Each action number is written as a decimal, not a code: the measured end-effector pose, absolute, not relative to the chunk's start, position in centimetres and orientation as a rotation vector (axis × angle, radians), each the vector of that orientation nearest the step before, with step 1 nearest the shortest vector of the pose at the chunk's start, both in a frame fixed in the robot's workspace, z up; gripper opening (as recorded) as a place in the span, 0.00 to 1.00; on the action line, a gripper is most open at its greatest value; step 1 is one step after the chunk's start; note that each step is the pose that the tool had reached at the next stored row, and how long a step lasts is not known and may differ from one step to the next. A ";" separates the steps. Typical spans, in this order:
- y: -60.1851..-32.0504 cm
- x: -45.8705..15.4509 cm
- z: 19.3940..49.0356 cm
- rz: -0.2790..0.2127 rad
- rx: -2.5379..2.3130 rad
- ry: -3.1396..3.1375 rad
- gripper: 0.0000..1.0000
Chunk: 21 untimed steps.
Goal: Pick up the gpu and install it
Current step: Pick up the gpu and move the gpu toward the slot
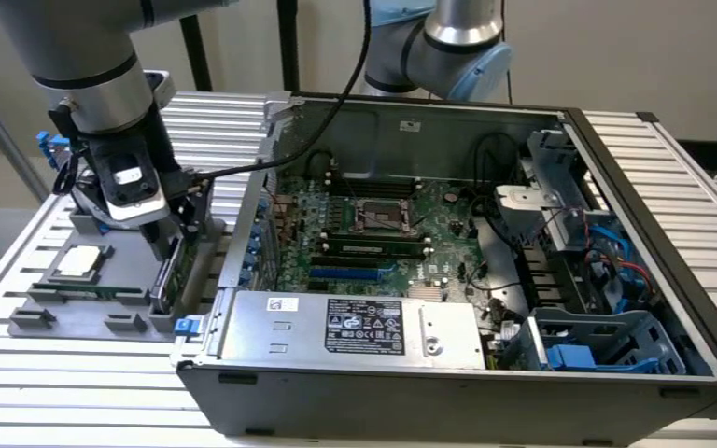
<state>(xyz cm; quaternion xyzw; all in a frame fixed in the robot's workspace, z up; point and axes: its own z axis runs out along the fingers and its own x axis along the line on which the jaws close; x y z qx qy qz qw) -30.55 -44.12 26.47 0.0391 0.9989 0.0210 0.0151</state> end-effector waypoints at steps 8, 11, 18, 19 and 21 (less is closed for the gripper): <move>-44.1 -30.8 25.0 0.065 0.156 3.106 1.00; -44.1 -30.8 24.5 0.065 0.160 3.106 1.00; -44.1 -30.8 23.7 0.065 0.162 3.107 1.00; -44.1 -30.8 23.7 0.065 0.162 3.107 1.00; -44.0 -30.8 23.7 0.065 0.162 3.107 1.00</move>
